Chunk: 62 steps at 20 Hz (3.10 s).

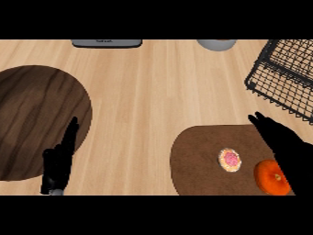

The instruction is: Pick the cupcake from the cutting board and place it in the tiered basket

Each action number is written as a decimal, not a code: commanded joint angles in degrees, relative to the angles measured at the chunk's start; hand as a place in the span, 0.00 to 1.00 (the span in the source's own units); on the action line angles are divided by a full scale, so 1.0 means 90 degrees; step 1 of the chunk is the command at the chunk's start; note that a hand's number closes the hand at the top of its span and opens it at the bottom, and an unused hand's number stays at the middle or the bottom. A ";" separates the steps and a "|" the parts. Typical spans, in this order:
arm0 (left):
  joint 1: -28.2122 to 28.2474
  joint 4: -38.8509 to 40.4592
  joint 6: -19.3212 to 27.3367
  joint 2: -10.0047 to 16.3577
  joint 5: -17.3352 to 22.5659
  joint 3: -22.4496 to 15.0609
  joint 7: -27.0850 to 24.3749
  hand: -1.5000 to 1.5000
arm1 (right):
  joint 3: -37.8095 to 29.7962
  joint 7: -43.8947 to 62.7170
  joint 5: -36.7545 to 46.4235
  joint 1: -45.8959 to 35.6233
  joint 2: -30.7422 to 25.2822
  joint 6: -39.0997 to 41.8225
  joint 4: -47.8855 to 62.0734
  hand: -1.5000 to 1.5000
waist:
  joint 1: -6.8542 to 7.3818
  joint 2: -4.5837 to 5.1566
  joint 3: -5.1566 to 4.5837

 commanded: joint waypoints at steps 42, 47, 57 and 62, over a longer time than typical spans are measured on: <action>0.0028 0.0092 -0.0412 -0.0480 -0.0511 0.0556 0.0160 0.50 | -0.0178 0.0063 0.1257 -0.0494 0.2593 0.2431 0.2756 0.00 | -0.0034 0.0020 -0.0017; -0.0065 0.0600 -0.0744 -0.0412 -0.0376 0.0870 -0.0159 0.50 | -0.0157 -0.0621 0.1808 -0.0133 0.2686 0.2062 0.3066 1.00 | -0.0053 0.0021 -0.0018; 0.0225 0.0099 -0.0427 -0.0751 -0.0825 0.0542 0.0078 0.50 | 0.0270 -0.1832 0.2894 -0.0173 0.2638 0.1461 0.3318 1.00 | -0.0044 0.0014 -0.0016; 0.0302 0.0193 -0.0506 -0.0624 -0.0606 0.0806 -0.0117 0.50 | -0.2369 -0.3095 0.1725 0.0699 0.0627 0.0859 0.3998 1.00 | -0.0350 0.0029 -0.0003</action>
